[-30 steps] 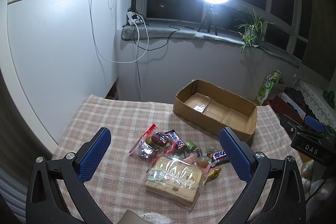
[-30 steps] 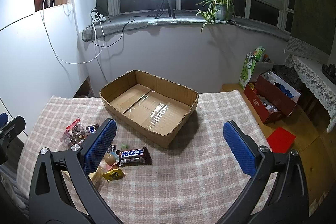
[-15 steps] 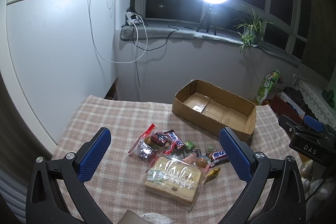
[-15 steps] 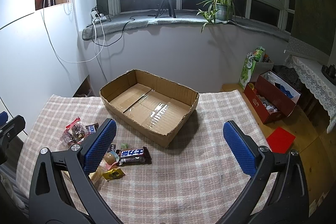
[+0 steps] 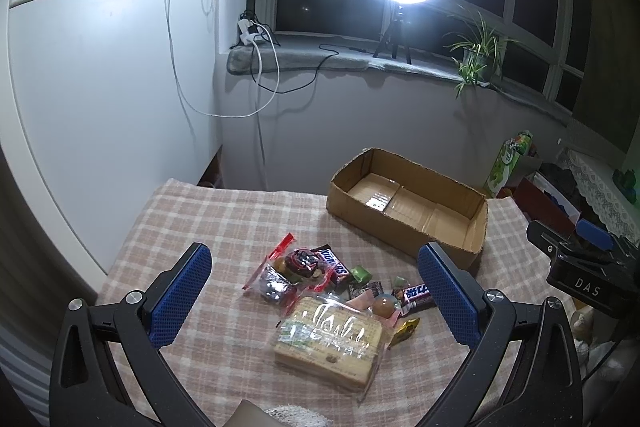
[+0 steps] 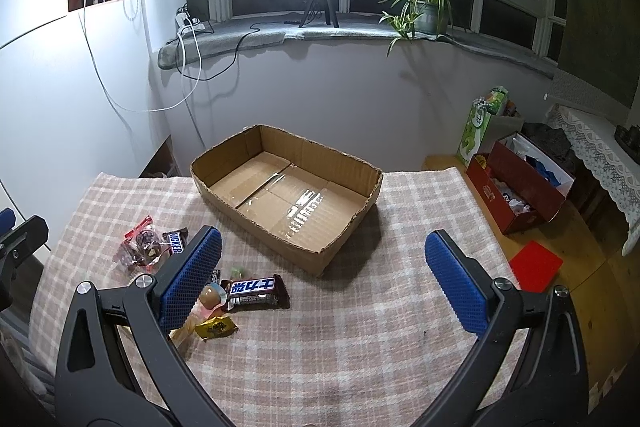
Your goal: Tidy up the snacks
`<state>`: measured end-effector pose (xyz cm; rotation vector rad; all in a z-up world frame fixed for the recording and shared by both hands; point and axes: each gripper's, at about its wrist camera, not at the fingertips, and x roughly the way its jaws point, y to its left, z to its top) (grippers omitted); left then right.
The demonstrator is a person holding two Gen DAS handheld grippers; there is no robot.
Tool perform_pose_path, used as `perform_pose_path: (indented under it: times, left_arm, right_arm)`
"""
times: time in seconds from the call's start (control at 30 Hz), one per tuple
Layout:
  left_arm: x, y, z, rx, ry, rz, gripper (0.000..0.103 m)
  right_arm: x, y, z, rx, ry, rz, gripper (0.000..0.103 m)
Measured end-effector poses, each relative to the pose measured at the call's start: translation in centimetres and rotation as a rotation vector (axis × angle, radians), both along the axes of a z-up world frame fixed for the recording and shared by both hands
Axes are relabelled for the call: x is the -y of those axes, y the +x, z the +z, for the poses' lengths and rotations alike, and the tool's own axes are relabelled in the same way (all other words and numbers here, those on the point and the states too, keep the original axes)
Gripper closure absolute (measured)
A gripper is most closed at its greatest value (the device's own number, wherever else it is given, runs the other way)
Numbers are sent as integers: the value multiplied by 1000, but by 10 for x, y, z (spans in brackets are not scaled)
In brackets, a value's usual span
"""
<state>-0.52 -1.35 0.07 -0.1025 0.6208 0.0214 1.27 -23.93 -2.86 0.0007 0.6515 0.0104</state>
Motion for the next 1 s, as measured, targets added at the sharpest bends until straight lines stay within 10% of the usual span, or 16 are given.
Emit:
perform_pose_path:
  times: [0.63, 1.0]
  left_arm:
    - [-42, 12, -36, -172, -165, 29, 1]
    - [-67, 21, -81, -348, -389, 22, 21]
  right_arm:
    - [-23, 27, -39, -264, 92, 202, 0]
    - [-47, 43, -74, -459, 248, 358, 12]
